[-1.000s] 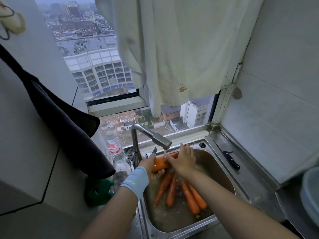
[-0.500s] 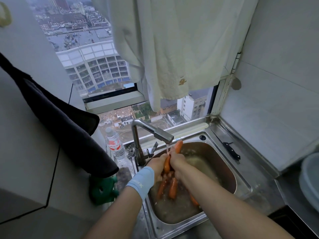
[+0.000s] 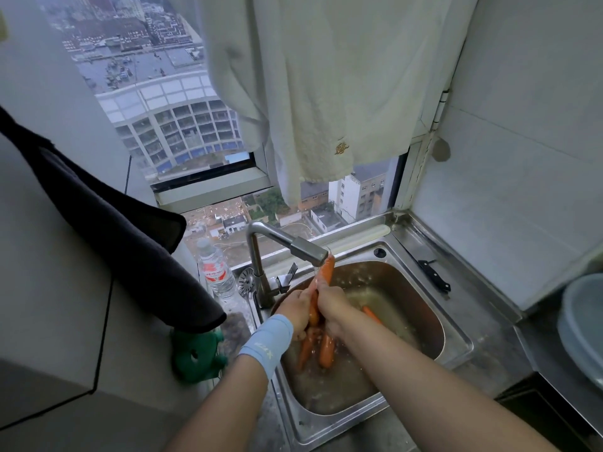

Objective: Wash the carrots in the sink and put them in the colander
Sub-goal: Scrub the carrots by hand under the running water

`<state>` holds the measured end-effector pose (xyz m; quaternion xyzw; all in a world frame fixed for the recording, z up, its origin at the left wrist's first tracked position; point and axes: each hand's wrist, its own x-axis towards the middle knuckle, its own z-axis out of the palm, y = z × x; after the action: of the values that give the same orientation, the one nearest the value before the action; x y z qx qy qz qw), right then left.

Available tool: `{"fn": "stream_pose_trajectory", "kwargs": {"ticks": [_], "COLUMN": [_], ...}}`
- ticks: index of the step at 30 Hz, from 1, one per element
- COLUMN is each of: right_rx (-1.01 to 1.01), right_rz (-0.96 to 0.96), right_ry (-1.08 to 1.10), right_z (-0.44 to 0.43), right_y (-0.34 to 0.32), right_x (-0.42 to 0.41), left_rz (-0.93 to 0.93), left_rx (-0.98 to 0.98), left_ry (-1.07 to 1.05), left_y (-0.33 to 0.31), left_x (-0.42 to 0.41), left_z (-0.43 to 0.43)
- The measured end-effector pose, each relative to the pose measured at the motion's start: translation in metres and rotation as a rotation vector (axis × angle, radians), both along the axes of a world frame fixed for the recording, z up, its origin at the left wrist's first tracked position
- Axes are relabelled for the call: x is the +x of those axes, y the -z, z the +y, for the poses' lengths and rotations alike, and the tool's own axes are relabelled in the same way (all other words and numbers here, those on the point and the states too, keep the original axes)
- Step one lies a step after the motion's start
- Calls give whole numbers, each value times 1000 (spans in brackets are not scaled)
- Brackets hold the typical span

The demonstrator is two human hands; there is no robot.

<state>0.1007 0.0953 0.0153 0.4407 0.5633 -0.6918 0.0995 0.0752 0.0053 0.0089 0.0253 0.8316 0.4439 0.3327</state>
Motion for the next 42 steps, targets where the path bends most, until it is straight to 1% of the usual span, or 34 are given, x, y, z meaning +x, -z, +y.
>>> {"fn": "stream_pose_trajectory", "kwargs": {"ticks": [3,5,6,8,11,13,14,16,19,23,24,26,28,30,32,35,39,41,42], "right_rx": [-268,-358,-368,-278,-17,114,151,136,10,-159,-201,-241,-199,-184,-203,-135,-38,-10,9], "right_rz": [107,139,150,129,102,102,101,75,32,72,80,74,66,54,48,36,37,40,33], "right_ry": [34,36,22,-39,-167,-179,-177,-194,-191,-114,-97,-87,-102,-108,-108,-127,-168,-181,-174], "right_z": [7,14,17,18,14,12,13,14,15,19,21,25,29,27,20,14,18,20,21], "right_y": [-2,-2,2,7,10,9,9,11,10,6,4,0,-1,-1,0,3,-3,-7,-9], "right_x": [10,17,19,18,13,8,6,4,8,10,9,9,9,9,8,5,1,-2,-1], "left_rz": [-143,-217,-243,-292,-357,-386,-402,-406,-356,-205,-192,-235,-264,-242,-191,-94,129,152,130], "left_rx": [60,107,138,191,238,263,270,280,264,189,170,188,202,185,160,126,34,0,-18], "left_ry": [-74,-100,-103,-142,-210,-219,-221,-255,-310,-278,-258,-207,-130,-108,-121,-118,-114,-121,-102], "left_y": [0,-3,-4,-10,-20,-23,-22,-25,-29,-30,-28,-24,-25,-28,-29,-25,-19,-20,-21], "left_x": [5,8,9,10,13,14,14,14,12,7,7,6,7,7,8,11,17,16,14], "left_z": [-6,-7,-7,-5,-2,1,3,5,8,12,11,10,9,8,8,10,14,12,11]}}
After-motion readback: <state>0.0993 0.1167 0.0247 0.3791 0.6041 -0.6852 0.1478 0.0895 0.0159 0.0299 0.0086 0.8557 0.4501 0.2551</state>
